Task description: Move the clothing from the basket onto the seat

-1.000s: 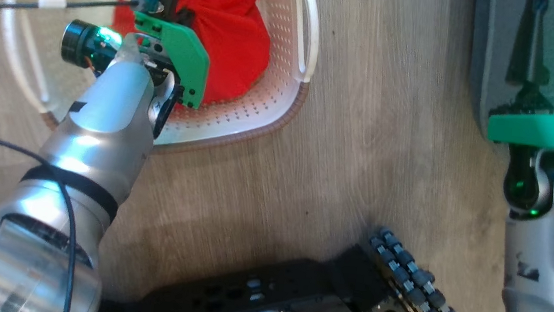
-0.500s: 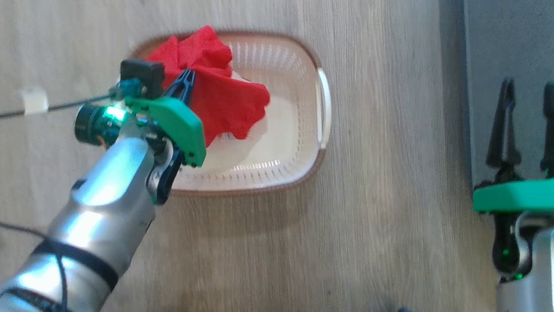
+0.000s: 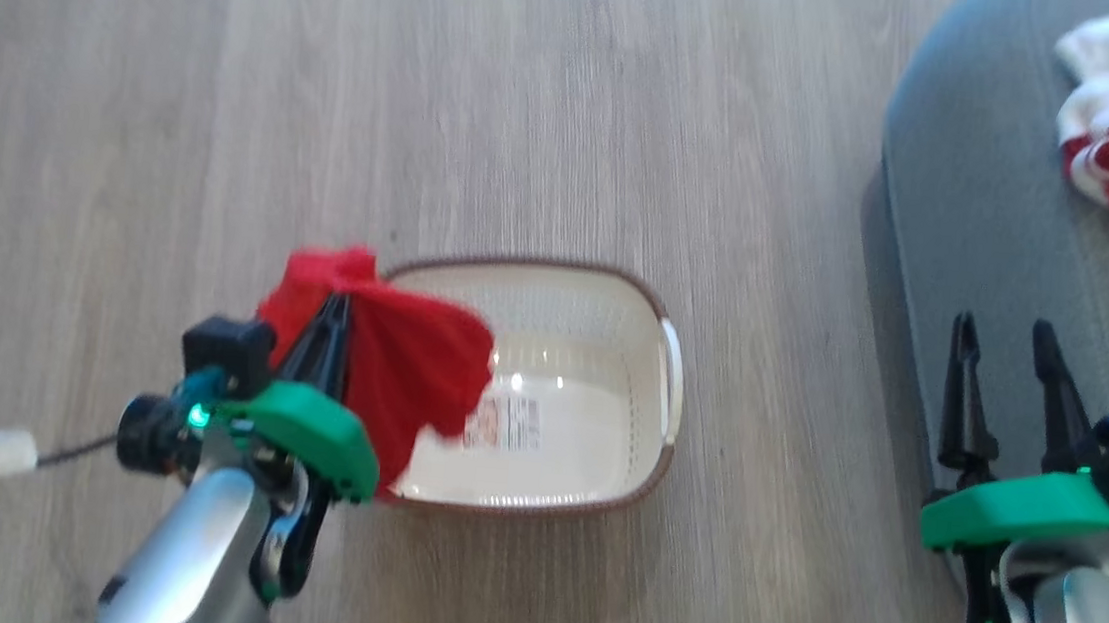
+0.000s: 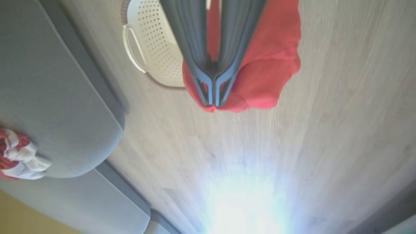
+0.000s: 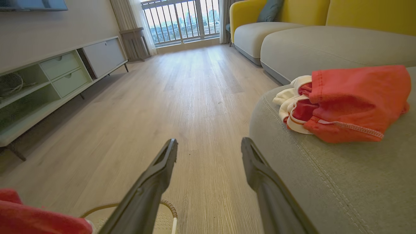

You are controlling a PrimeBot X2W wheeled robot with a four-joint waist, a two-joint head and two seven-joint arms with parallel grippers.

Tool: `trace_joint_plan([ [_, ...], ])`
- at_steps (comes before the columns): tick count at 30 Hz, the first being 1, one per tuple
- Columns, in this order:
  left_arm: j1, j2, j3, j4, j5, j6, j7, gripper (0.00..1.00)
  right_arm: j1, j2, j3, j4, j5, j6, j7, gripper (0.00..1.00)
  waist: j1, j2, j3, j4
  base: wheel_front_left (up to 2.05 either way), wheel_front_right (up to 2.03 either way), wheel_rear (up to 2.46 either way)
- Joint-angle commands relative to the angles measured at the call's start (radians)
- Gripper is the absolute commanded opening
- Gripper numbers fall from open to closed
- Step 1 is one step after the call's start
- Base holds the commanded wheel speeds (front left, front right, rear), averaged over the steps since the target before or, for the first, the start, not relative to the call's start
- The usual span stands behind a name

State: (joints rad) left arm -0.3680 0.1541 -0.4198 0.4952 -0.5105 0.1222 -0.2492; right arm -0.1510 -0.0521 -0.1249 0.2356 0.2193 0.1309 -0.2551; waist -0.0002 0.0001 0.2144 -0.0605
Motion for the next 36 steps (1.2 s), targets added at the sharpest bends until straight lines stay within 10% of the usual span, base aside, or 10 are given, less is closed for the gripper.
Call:
trace_joint_plan([
  [1,-0.002,0.029,0.044,-0.052,0.009,0.011,-0.012,0.00,0.001,0.002,0.024,-0.025,-0.009,0.000,-0.007,1.00,0.0002,-0.0001,-0.074,0.022,0.00,0.00,0.00],
  [36,0.192,0.082,0.101,-0.306,0.029,0.081,-0.012,0.00,0.070,-0.037,0.106,0.029,-0.015,0.000,-0.007,1.00,0.0002,-0.0001,-0.209,0.031,0.00,0.00,0.00],
])
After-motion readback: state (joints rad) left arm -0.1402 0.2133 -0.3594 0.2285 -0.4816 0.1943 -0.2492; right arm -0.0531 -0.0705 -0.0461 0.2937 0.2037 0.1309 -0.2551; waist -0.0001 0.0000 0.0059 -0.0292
